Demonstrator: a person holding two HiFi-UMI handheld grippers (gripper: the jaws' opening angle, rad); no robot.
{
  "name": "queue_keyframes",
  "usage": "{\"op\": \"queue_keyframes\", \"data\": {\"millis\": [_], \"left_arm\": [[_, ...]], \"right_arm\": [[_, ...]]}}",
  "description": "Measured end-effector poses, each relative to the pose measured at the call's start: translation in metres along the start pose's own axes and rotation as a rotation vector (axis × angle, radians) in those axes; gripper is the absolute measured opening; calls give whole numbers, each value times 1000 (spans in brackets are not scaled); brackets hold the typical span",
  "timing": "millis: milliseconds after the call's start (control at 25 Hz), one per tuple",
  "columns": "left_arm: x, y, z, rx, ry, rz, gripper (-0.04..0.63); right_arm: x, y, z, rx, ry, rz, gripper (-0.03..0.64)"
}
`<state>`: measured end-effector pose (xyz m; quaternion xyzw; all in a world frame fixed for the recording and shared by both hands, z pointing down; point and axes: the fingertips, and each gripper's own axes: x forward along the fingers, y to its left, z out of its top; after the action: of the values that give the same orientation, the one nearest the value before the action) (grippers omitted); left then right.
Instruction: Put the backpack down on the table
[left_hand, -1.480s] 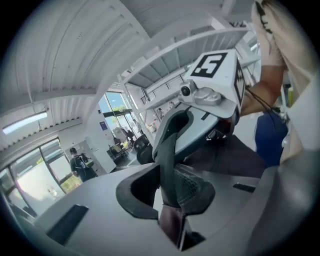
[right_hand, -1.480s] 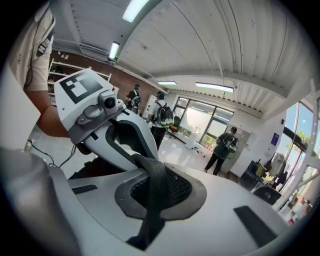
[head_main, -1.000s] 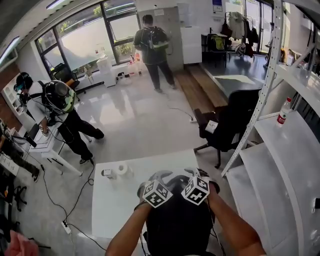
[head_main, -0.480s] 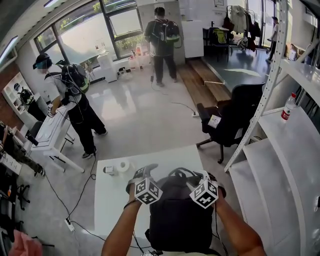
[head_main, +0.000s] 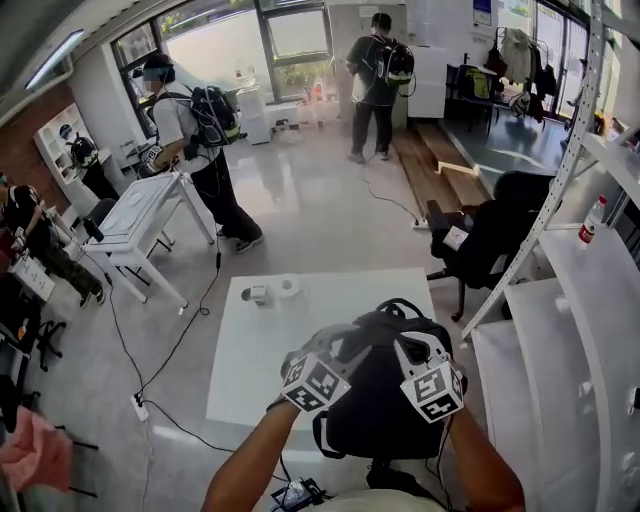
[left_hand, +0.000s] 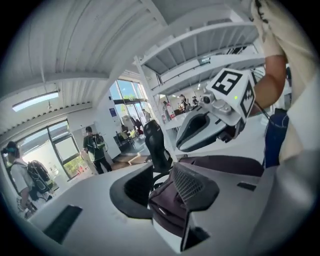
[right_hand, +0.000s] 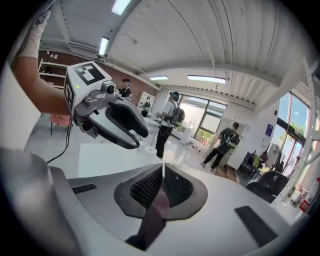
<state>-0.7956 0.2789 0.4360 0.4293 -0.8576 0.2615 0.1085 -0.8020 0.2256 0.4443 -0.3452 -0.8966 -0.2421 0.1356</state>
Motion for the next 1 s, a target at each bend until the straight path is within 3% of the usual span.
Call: {"op": "queue_keyframes", "data": {"millis": [120,200,360,640,1000], "left_arm": [[-48,-23,20,-13,-96,-4,43],[-80,-37,32,-3,-141,-11,29],[-141,-66,52,10,-203,-13,14],[-229,-98,61,-38,-272,4,12],[-294,-118,68,-52,-303,82,12]], "right_arm": [[-30,34,33,-26,-65,-18,26],[-50,56,56,-51,-100,-30,26],[-88,99,94,-99,-142,-37,25],[-134,165,140,-127,-190,-7,25],[-183,208,154,-165,-175,17,23]]}}
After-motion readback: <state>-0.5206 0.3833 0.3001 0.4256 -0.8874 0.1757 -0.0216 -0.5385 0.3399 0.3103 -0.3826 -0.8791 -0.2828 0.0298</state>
